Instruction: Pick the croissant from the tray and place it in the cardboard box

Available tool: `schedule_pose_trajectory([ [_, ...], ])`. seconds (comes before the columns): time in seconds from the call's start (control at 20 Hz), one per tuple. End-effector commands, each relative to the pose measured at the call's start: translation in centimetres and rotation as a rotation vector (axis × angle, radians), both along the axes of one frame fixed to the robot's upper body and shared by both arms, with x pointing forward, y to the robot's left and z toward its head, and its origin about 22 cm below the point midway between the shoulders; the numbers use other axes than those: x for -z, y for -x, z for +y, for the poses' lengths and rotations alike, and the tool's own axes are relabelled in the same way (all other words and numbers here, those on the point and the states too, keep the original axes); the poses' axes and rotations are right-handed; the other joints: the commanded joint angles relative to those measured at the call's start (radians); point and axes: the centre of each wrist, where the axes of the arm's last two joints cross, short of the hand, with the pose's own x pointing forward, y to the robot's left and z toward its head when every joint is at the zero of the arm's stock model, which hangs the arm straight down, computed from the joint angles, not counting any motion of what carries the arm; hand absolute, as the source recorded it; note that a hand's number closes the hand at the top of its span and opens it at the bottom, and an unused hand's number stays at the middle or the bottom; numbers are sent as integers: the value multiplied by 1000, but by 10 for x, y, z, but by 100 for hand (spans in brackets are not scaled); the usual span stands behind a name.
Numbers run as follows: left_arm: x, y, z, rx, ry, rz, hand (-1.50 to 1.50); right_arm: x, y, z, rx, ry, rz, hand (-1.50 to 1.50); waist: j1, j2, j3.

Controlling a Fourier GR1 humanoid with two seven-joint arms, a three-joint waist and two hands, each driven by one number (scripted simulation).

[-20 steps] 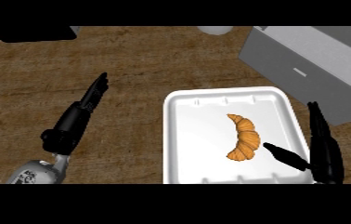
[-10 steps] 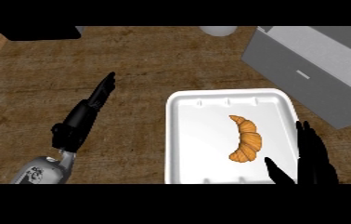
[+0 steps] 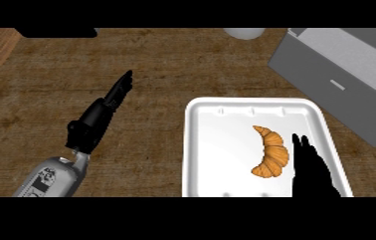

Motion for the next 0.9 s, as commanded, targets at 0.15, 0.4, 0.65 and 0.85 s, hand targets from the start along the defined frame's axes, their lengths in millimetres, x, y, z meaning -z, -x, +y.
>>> schedule_pose_trajectory([
  [0.15, 5, -5, -7, 9, 1, -2, 0, -30, -6, 35, 93, -17, 55, -150, 11, 1, 6],
  [0.4, -1, 2, -4, 17, -2, -10, 0, -27, -16, 34, 118, 2, 103, -150, 14, 0, 6],
  [0.65, 12, 13, -7, 22, 5, 5, 0, -5, -33, 26, 145, 9, 170, -150, 16, 1, 6],
  [0.85, 11, -7, 6, 8, 1, -1, 0, 22, -51, 23, 149, 10, 145, -150, 12, 2, 6],
])
